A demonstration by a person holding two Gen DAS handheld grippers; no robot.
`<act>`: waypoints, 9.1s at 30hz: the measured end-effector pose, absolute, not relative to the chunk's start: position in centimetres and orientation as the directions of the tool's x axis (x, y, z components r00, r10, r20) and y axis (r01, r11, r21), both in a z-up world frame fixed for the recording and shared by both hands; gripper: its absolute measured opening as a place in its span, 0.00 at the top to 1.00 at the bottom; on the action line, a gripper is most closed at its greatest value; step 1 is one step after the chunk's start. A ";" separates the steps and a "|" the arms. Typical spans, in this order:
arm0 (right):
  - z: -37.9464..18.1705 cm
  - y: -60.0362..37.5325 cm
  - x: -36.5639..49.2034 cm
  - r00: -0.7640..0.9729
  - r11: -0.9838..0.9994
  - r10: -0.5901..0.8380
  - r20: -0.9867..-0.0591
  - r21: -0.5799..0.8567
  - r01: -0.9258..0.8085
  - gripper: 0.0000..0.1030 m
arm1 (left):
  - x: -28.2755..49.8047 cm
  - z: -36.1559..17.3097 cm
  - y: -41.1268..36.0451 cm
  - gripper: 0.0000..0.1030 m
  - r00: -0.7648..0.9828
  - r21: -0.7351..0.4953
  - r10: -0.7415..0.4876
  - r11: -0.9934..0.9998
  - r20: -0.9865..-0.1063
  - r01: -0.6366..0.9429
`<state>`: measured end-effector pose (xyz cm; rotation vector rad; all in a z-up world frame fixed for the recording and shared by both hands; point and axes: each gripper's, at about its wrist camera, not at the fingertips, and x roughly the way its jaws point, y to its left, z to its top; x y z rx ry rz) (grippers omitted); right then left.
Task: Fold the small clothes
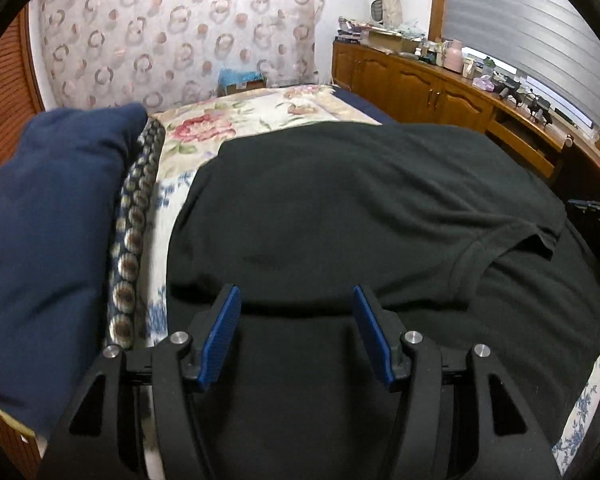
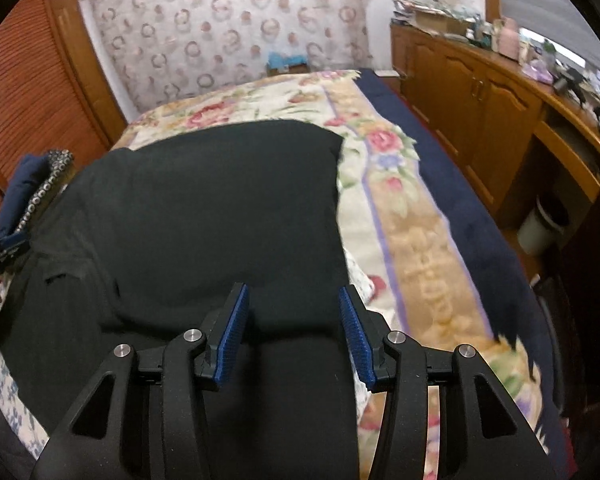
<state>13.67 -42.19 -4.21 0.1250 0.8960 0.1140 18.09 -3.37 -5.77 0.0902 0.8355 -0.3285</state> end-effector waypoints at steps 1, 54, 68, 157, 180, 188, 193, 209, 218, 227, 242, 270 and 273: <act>-4.6 -42.4 13.6 0.611 0.987 0.148 -0.778 0.160 -0.035 0.54 | 18.0 -5.9 -3.3 0.44 0.621 -0.053 -0.246 0.948 -0.745 0.312; -4.1 -40.1 14.4 0.675 0.978 0.207 -0.708 0.141 -0.152 0.94 | 22.4 -7.0 -1.6 0.96 0.621 -0.211 -0.249 0.968 -0.743 0.136; 0.0 -40.7 12.6 0.749 0.975 0.220 -0.625 0.147 -0.164 0.94 | 17.3 -1.8 -0.6 0.99 0.764 -0.173 -0.253 0.967 -0.594 0.186; -6.3 -30.2 9.5 0.627 0.940 0.231 -0.744 0.005 -0.340 0.53 | 5.0 -5.8 2.7 0.95 0.711 -0.146 -0.191 0.981 -0.676 0.126; -6.3 -30.2 9.5 0.627 0.940 0.232 -0.743 0.006 -0.340 0.53 | 5.7 -7.5 2.9 0.52 0.633 -0.102 -0.158 0.987 -0.758 0.124; -6.3 -30.2 9.5 0.627 0.940 0.232 -0.743 0.006 -0.340 0.53 | 6.0 -7.5 2.6 0.50 0.634 -0.099 -0.159 0.987 -0.757 0.129; -6.3 -30.2 9.5 0.627 0.941 0.233 -0.743 0.008 -0.339 0.53 | 6.3 -7.4 2.0 0.50 0.611 -0.139 -0.221 0.974 -0.760 0.179; -6.3 -30.2 9.7 0.625 0.940 0.245 -0.741 0.024 -0.339 0.53 | 6.1 -5.7 1.4 0.95 0.657 -0.182 -0.281 0.959 -0.699 0.217; -6.3 -30.2 9.7 0.625 0.939 0.244 -0.741 0.021 -0.342 0.52 | 6.4 -1.2 -1.3 0.95 0.729 -0.183 -0.350 0.936 -0.588 0.301; -6.4 -30.5 9.7 0.618 0.936 0.268 -0.739 0.047 -0.350 0.49 | 6.9 1.1 -4.5 0.95 0.745 -0.157 -0.396 0.914 -0.537 0.374; -4.5 -31.8 8.1 0.655 0.941 0.274 -0.704 0.057 -0.333 0.49 | 7.9 5.7 -11.0 0.95 0.723 -0.131 -0.507 0.850 -0.470 0.511; 0.7 -38.4 2.6 0.776 0.979 0.178 -0.605 0.027 -0.204 0.49 | 8.9 9.3 -23.5 0.59 0.550 -0.085 -0.645 0.686 -0.530 0.722; 0.4 -38.0 3.2 0.770 0.976 0.188 -0.609 0.025 -0.218 0.49 | 8.9 8.5 -21.8 0.49 0.578 -0.082 -0.615 0.719 -0.535 0.690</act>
